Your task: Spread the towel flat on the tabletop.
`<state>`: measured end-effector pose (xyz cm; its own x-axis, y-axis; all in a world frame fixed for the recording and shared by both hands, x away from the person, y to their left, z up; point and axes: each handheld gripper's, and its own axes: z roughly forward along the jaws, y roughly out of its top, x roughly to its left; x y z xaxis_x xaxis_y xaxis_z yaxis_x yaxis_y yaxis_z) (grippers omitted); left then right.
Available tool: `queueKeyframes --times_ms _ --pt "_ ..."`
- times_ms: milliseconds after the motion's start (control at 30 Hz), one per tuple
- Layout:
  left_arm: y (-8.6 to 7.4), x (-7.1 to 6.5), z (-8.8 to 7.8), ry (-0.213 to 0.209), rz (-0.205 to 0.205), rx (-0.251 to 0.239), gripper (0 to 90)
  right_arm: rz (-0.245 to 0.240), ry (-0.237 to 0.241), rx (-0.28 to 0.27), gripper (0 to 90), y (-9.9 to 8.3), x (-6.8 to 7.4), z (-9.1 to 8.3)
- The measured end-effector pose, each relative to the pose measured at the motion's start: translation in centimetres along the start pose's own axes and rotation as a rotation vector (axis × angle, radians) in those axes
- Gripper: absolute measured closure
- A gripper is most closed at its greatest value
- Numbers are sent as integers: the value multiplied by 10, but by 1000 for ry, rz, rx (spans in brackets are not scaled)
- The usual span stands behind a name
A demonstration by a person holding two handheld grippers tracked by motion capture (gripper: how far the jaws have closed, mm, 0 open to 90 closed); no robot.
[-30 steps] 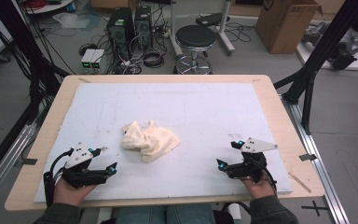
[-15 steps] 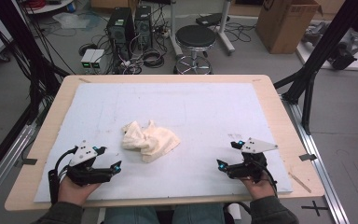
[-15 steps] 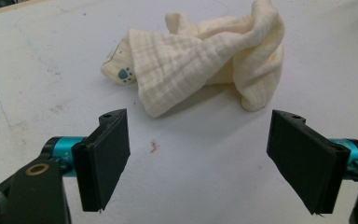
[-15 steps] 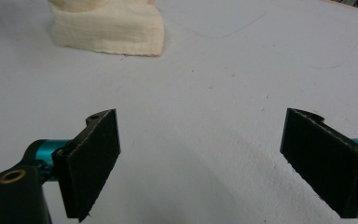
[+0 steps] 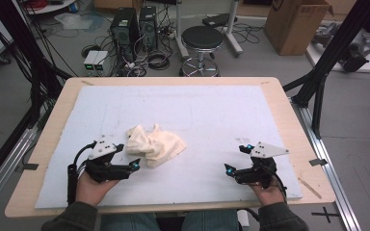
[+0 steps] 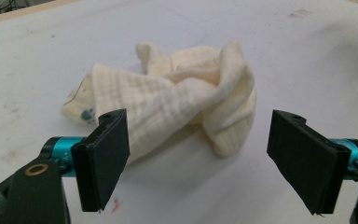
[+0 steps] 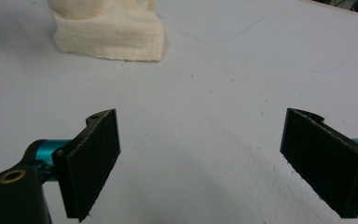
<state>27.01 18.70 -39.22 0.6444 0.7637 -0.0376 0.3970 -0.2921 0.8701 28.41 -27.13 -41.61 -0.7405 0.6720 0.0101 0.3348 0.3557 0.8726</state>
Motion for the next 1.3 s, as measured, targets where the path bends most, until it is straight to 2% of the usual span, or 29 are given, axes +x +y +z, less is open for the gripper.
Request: queueKeyframes --times_ms 167,200,267,300,433,467,500,567,633,700,733,767,800,1033,1067,1167,1300 --pt "12 -8 21 6 14 -4 210 4 5 1 113 0 0 -1" --pt "16 -11 30 12 15 0 210 -3 5 0 113 0 -1 0" --pt "17 -13 34 15 15 3 210 -5 5 -1 113 0 -1 0" --pt "20 -17 43 26 28 16 210 -6 7 -1 113 0 -1 0" --pt "21 -18 55 35 35 45 210 -4 11 -3 113 0 -1 0" --pt "21 -18 60 43 29 56 210 -4 11 -3 113 0 -1 0" --pt "21 -16 69 61 26 86 210 -6 7 0 113 0 -2 0" --pt "21 -14 73 71 15 100 211 -2 9 0 113 0 -1 0" --pt "20 -7 81 78 -22 120 217 -10 10 -9 113 0 -2 0" --pt "19 -5 84 83 -29 135 236 -11 10 -8 113 0 -2 0" --pt "17 0 90 95 -35 168 253 -9 12 -9 113 1 -2 0" --pt "17 0 90 95 -35 168 272 -8 16 -8 113 1 -2 0" --pt "15 3 94 104 -39 189 283 -8 17 -7 113 1 -2 0" --pt "11 6 102 99 -41 217 436 -16 21 -10 113 1 -2 1" --pt "11 6 103 97 -38 221 436 -16 21 -10 113 1 -2 1" --pt "11 4 105 96 -22 220 560 -16 23 -9 113 1 -2 1" --pt "10 3 106 90 -20 216 619 -21 23 -11 113 1 -1 1"
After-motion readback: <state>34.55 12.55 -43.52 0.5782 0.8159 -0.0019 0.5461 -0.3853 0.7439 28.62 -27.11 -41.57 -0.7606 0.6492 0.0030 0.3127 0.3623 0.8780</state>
